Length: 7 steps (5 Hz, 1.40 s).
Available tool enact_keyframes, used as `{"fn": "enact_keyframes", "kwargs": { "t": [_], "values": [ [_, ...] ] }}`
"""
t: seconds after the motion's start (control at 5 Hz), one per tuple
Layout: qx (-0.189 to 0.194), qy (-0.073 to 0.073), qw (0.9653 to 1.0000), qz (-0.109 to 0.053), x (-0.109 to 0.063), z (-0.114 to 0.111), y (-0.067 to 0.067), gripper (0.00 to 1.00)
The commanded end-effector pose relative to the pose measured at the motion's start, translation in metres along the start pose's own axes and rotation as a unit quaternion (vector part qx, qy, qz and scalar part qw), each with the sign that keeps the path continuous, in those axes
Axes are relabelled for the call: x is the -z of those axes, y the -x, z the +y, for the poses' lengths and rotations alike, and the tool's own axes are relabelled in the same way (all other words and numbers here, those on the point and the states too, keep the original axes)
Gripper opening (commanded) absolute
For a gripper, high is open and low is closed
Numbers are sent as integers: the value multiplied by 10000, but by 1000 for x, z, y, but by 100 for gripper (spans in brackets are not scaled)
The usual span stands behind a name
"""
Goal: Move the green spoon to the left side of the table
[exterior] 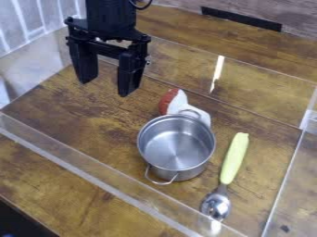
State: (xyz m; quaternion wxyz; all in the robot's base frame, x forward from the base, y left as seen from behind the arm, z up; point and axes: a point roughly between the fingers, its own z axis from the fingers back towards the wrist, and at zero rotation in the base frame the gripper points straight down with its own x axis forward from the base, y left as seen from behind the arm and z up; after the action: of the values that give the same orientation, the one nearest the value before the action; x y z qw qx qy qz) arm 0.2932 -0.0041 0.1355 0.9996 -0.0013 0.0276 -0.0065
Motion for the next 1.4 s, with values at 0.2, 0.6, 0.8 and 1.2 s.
{"fn": "enact_keyframes", "kwargs": {
  "t": [0.2,0.6,0.8,1.2],
  "values": [
    [108,34,9999,116,28,-36,-14,100],
    [213,2,9997,-106,44,-136,-47,100],
    [444,20,9988,-180,51,-141,-50,100],
    [444,84,9988,-203,70,-141,-60,100]
  ]
}}
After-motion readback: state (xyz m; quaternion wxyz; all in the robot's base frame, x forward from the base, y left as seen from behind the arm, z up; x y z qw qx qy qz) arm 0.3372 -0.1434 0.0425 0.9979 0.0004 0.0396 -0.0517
